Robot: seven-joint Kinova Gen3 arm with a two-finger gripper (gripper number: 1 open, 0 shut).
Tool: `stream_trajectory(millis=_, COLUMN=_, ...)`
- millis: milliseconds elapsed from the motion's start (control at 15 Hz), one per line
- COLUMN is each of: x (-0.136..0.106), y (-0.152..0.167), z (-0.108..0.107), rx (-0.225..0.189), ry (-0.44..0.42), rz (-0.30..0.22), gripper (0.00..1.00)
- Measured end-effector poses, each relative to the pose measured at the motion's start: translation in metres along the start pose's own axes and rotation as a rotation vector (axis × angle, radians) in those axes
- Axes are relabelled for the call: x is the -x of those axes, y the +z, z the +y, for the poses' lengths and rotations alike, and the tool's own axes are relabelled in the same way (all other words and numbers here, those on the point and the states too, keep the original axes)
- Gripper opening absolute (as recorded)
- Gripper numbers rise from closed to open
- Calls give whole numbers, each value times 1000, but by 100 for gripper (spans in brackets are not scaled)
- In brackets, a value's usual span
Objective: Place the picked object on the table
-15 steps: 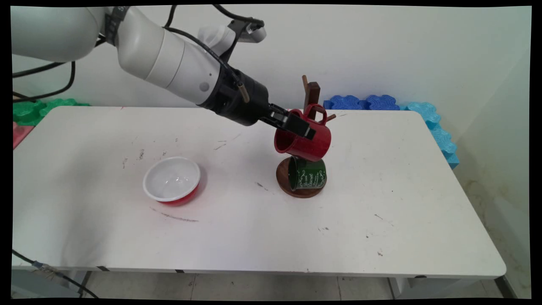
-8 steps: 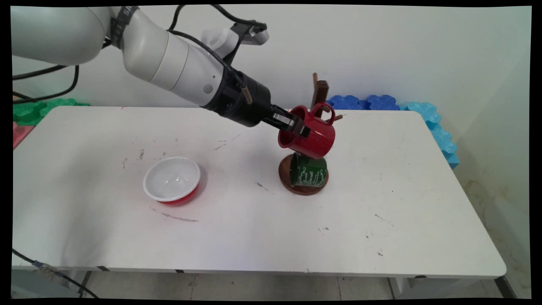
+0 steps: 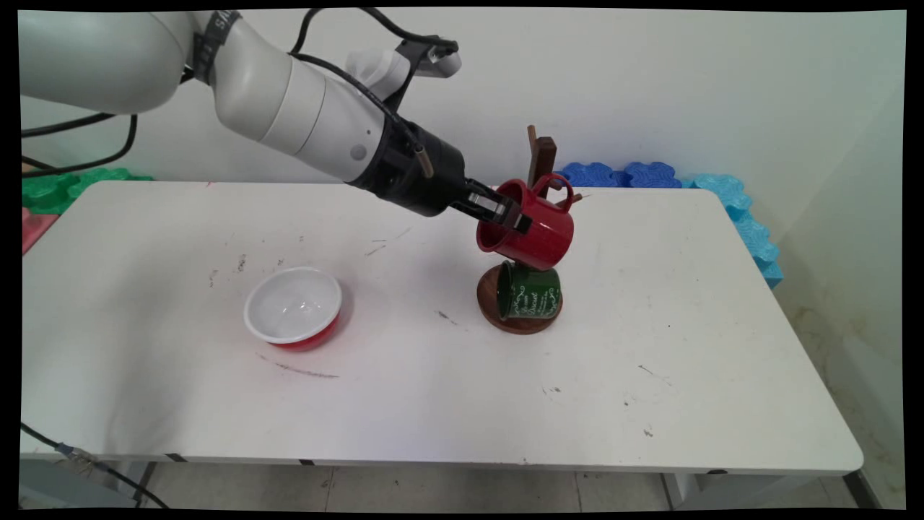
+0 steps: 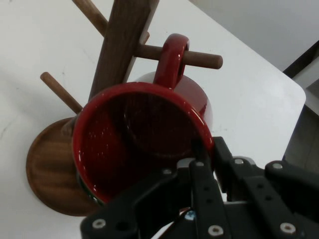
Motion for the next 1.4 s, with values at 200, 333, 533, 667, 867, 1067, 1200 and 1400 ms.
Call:
stream_trajectory(millis=200, x=0, y=0, z=1, rx=0, ry=-2, rz=1, gripper=0)
stream_trajectory(millis=333, x=0, y=0, z=3, rx=1, ry=-4, rz=1, gripper=0)
stream_trajectory(millis=533, x=-1, y=-1, z=6, rx=5, ry=-8, rz=3, gripper=0)
stream_trajectory(millis=667, x=-2, y=-1, z=9, rx=8, ry=-11, rz=6, gripper=0)
stream_trajectory(millis=867, x=-5, y=-2, z=12, rx=10, ry=-14, rz=10, gripper=0)
stream_trajectory(millis=1067, x=-6, y=-4, z=14, rx=12, ry=-16, rz=12, gripper=0)
stream_trajectory(millis=1200, x=-7, y=-5, z=17, rx=14, ry=-18, rz=13, gripper=0)
stream_trajectory(millis=1400, x=-8, y=-8, z=20, rx=17, ry=-19, rz=14, gripper=0)
